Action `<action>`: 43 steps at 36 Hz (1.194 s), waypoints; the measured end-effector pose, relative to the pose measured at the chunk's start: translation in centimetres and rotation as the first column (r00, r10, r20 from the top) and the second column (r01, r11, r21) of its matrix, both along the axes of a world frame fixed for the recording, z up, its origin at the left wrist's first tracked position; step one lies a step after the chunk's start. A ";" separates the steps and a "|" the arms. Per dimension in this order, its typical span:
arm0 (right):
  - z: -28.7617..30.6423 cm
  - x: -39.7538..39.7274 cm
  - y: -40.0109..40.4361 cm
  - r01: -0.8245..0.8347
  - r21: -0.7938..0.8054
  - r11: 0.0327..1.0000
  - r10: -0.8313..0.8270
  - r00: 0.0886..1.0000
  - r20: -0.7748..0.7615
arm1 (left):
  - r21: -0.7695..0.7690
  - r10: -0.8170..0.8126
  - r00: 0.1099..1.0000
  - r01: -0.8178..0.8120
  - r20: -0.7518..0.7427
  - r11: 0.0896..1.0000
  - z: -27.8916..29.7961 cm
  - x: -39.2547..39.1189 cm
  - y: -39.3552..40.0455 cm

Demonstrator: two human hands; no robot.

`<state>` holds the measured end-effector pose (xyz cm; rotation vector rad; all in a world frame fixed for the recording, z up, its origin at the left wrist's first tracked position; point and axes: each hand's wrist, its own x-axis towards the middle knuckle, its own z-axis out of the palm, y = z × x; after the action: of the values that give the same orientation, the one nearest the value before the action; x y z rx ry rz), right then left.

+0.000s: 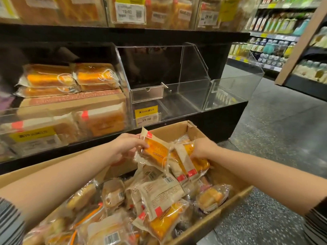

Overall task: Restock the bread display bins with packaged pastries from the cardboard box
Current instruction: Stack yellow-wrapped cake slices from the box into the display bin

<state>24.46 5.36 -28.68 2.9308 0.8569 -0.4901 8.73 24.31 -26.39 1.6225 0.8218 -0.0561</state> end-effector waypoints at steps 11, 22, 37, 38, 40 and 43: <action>-0.7 1.2 0.6 0.388 0.299 0.872 -0.288 0.900 -0.328 | 0.033 -0.118 0.993 0.119 -0.025 0.992 0.1 -0.2 0.8; 0.0 0.6 2.8 0.337 0.344 0.876 -0.130 0.853 -0.506 | 0.084 -0.223 0.975 0.221 0.015 0.972 2.1 -2.5 2.3; 4.0 -2.4 5.5 -0.189 0.195 0.962 0.256 0.871 -0.419 | 0.140 -0.391 0.919 0.380 0.054 0.914 2.0 -4.3 4.2; 4.7 -2.6 5.8 -0.180 0.252 0.951 0.275 0.866 -0.418 | 0.120 -0.400 0.913 0.390 0.078 0.913 2.2 -4.5 4.2; 6.1 -2.9 6.2 -0.151 0.365 0.919 0.306 0.857 -0.415 | 0.094 -0.390 0.914 0.381 0.114 0.920 2.5 -4.6 4.6; 8.2 -3.3 7.0 -0.098 0.505 0.858 0.336 0.850 -0.405 | 0.092 -0.371 0.910 0.360 0.184 0.928 3.4 -5.1 5.2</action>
<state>21.14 12.37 -20.43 3.0884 1.5595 -1.1826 3.64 29.50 -22.98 1.7866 0.3603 -0.1351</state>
